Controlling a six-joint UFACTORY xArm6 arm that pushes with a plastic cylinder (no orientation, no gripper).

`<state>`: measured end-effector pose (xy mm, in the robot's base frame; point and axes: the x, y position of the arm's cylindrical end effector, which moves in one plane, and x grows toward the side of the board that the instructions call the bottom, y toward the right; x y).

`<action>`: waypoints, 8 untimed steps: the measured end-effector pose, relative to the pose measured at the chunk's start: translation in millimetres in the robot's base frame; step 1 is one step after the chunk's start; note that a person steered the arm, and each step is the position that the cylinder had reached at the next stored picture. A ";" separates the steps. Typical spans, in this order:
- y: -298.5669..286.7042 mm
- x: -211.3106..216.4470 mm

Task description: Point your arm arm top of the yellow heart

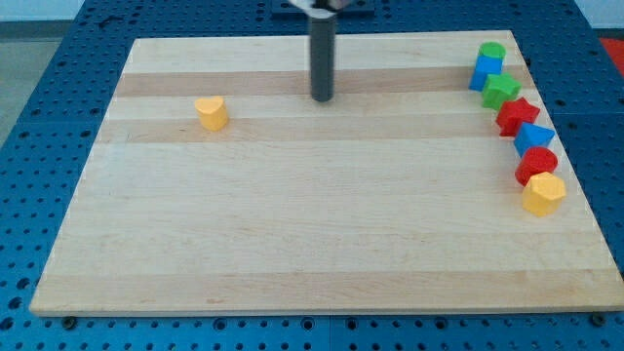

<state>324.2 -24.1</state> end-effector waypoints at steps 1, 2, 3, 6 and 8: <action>-42.9 0.0; -57.3 0.0; -72.7 0.0; -88.2 5.2; -108.4 5.1</action>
<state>329.3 -132.5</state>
